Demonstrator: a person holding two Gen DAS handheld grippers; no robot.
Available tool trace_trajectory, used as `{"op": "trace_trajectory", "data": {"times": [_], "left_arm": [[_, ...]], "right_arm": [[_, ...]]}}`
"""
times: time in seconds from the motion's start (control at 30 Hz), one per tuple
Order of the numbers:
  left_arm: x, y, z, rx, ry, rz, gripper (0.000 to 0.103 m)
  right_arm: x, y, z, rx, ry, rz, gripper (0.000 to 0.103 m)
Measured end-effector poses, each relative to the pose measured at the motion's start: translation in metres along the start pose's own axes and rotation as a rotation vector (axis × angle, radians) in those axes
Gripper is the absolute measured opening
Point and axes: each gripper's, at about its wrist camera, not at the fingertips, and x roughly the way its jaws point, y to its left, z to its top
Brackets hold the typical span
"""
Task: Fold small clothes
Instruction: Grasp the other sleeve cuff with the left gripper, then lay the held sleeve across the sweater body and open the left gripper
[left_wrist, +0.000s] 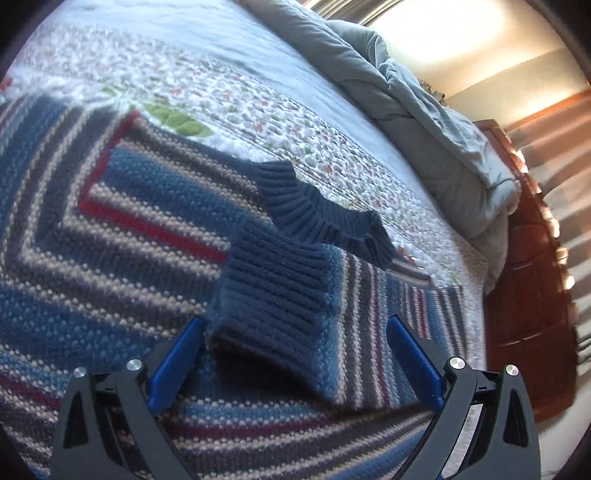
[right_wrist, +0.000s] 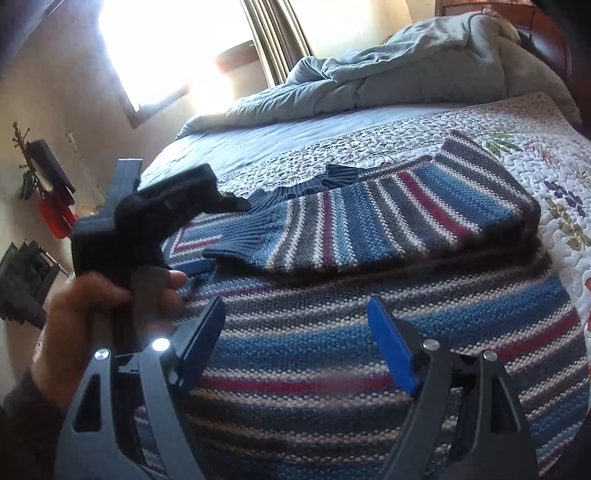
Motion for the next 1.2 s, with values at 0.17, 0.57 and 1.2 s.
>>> {"op": "trace_trajectory", "data": {"times": [0.17,0.57,1.2], "left_arm": [[-0.002,-0.010,0.000,0.076,-0.010,0.114,0.078],[-0.018,0.004,0.010,0.046,-0.034,0.055,0.008],[-0.072,0.043,0.037,0.081,-0.079,0.095,0.008]], "right_arm": [[0.008,0.009,-0.001,0.028,0.015,0.043,0.079],[0.001,0.015,-0.005,-0.034,0.005,0.021,0.079],[0.002,0.018,-0.013,-0.123,0.017,-0.023,0.079]]}}
